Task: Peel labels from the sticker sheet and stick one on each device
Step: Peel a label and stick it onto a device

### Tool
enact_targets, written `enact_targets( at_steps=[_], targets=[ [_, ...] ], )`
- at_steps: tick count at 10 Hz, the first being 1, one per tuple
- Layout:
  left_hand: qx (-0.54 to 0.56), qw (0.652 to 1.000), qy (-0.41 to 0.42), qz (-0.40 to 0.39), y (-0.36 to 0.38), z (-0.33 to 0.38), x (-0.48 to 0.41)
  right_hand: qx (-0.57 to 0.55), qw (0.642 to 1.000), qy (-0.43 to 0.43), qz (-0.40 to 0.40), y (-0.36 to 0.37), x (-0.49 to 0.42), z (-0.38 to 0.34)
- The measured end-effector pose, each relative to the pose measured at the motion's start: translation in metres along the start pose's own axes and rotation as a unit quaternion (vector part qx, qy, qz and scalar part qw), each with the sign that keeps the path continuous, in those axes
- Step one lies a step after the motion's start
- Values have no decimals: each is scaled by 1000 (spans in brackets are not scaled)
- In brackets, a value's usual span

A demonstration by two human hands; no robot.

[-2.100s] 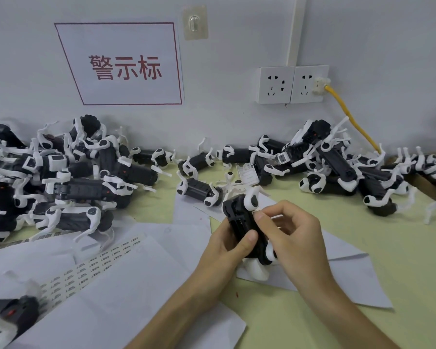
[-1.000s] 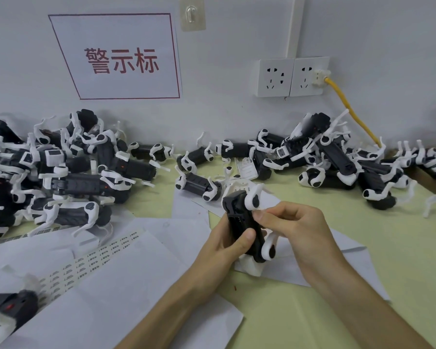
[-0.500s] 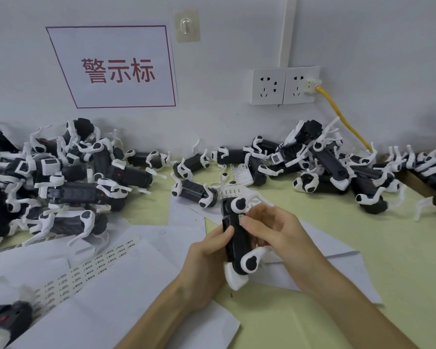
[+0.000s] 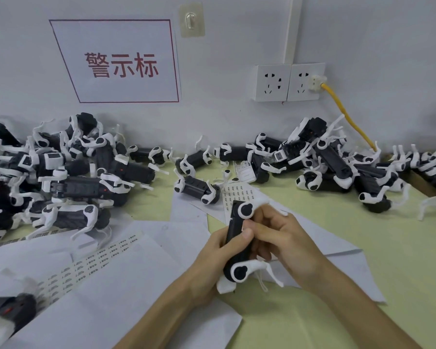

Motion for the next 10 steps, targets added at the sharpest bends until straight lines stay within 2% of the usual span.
enact_targets(
  at_steps=[1, 3, 5, 6, 7, 8, 9, 10],
  targets=[
    [-2, 1000, 8, 4, 0, 1, 0, 2, 1000, 7, -8, 1, 0, -1],
    [66, 998, 14, -4, 0, 0, -3, 3, 1000, 7, 21, 1, -2, 4],
    [91, 995, -27, -14, -6, -15, -18, -6, 999, -4, 31, -3, -2, 5],
    [100, 993, -64, 18, -11, -20, -23, -3, 1000, -13, 26, -5, -3, 6],
    [95, 993, -68, 35, -15, -22, -19, -8, 998, -32, 51, -8, -3, 6],
    [84, 992, -94, 22, -17, -23, -16, -9, 989, -81, 122, -20, -2, 5],
    [123, 988, -89, -15, -19, -23, -18, 12, 971, -150, 188, -37, -1, -3],
    [97, 988, -118, -32, -18, -26, -16, 111, 975, -137, 138, -43, -4, -13]
  ],
)
Point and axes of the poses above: each hand's wrist, its own x-axis away from the middle knuckle, its own y-axis out of the palm, z = x × y, the point moved 3 cm from there along -x, towards the middle knuckle
